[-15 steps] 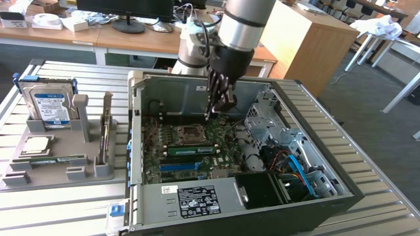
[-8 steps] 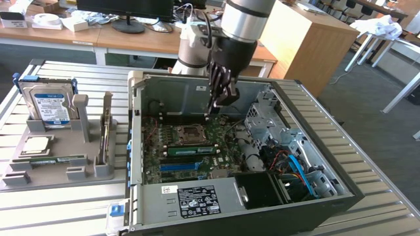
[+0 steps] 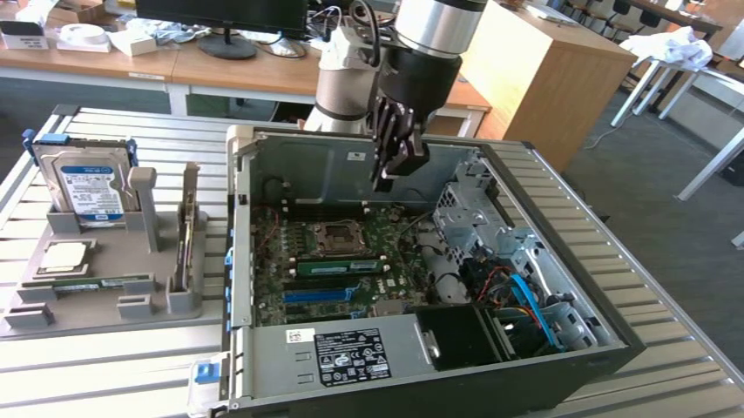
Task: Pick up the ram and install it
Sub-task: 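Insert the ram into the slot, then press down the ram until it locks into place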
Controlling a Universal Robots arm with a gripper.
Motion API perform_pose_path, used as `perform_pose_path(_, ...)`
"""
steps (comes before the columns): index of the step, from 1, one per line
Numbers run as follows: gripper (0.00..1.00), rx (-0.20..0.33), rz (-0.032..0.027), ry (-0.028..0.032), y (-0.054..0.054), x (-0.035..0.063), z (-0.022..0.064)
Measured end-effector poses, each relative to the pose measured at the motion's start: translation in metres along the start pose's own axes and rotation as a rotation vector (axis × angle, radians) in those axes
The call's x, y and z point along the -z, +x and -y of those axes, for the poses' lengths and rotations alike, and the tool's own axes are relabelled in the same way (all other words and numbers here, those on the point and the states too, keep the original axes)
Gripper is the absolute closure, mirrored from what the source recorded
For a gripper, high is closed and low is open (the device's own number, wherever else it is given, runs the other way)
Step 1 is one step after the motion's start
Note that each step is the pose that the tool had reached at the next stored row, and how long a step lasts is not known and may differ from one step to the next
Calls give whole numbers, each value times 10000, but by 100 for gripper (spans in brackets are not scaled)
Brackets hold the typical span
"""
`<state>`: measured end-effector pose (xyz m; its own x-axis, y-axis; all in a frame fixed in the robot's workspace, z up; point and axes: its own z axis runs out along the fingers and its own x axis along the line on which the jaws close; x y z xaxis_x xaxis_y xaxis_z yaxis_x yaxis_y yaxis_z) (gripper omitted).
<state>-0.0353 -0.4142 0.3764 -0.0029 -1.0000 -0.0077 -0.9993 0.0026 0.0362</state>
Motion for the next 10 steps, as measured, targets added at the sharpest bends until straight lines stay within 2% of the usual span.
perform_pose_path(10, 75, 0, -2, -1, 0, 1, 0)
